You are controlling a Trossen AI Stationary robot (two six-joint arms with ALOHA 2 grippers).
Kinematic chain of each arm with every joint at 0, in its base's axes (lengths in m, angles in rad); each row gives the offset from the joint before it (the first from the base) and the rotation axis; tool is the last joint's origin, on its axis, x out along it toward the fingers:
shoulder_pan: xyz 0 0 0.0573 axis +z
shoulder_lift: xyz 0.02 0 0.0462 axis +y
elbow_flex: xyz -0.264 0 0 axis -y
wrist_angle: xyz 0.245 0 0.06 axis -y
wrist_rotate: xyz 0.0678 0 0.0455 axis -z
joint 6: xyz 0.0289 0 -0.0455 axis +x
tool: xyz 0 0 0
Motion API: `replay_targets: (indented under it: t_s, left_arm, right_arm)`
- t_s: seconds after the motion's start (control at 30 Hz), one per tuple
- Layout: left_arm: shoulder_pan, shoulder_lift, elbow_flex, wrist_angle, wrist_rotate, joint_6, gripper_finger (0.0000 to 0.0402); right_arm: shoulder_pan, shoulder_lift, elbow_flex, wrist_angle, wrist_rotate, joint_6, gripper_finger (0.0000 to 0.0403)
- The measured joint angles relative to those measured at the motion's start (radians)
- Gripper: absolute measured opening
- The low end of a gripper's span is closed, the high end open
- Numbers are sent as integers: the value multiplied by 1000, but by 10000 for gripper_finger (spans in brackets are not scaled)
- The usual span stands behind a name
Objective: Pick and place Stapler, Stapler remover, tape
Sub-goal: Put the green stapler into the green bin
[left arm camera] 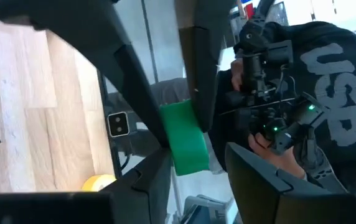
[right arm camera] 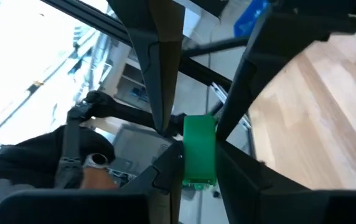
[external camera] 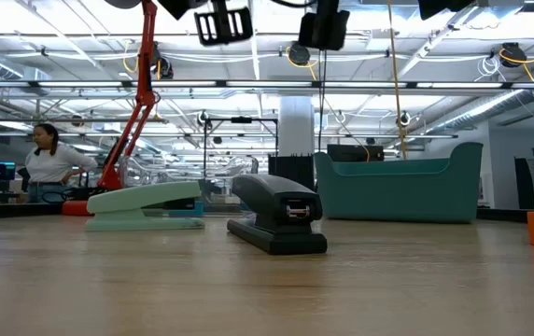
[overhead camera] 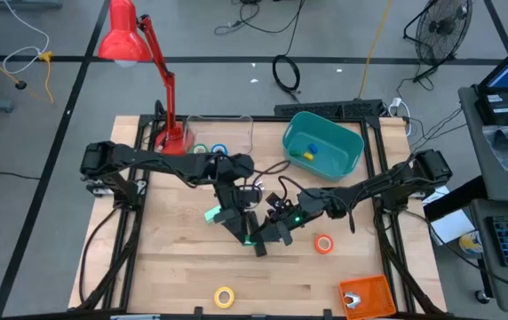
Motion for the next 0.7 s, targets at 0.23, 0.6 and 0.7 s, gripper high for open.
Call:
replay_targets:
  t_s: [0.23, 0.6, 0.7]
  left_arm:
    - [43, -36, 0, -1, -1, -21, 156]
    - [106, -65, 3, -29, -112, 18, 156]
    - [128, -64, 4, -38, -124, 18, 156]
  right_arm:
    - [-11, -2, 1, 16, 0, 2, 75]
    - [-14, 2, -1, -70, -27, 24, 75]
    - [-12, 10, -6, -93, -28, 23, 75]
